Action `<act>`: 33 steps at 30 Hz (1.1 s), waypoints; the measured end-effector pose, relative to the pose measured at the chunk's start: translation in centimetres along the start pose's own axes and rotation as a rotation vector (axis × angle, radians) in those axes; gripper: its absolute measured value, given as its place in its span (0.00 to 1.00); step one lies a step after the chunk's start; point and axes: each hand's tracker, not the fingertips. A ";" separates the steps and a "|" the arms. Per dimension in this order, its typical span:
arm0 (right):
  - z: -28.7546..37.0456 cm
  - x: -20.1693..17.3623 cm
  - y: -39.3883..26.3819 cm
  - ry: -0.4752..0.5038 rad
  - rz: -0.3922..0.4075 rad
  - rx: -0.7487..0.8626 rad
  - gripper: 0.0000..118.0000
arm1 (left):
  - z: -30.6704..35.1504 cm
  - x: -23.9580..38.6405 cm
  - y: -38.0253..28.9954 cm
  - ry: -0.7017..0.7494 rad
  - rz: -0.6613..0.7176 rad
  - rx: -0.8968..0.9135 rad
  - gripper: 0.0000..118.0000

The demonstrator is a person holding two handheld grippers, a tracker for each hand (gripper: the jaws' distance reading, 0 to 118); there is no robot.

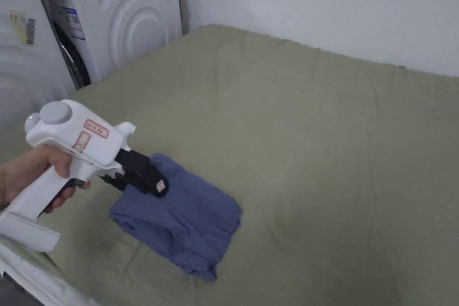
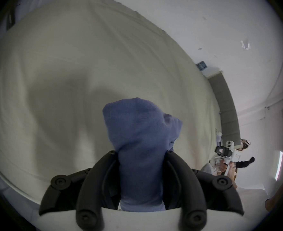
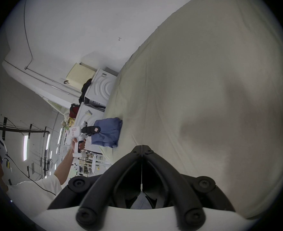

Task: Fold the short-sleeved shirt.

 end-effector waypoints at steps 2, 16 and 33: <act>0.2 -0.2 -0.1 -0.014 -0.005 0.010 0.01 | 0.3 -1.5 1.4 -0.002 0.019 0.014 0.30; 3.7 -0.9 0.9 -0.118 0.081 0.104 0.01 | 4.2 3.7 -0.4 0.303 -0.102 0.134 0.87; 12.9 -11.0 0.1 -0.723 0.684 0.625 0.01 | -3.0 34.5 -17.7 0.205 -0.278 0.672 0.00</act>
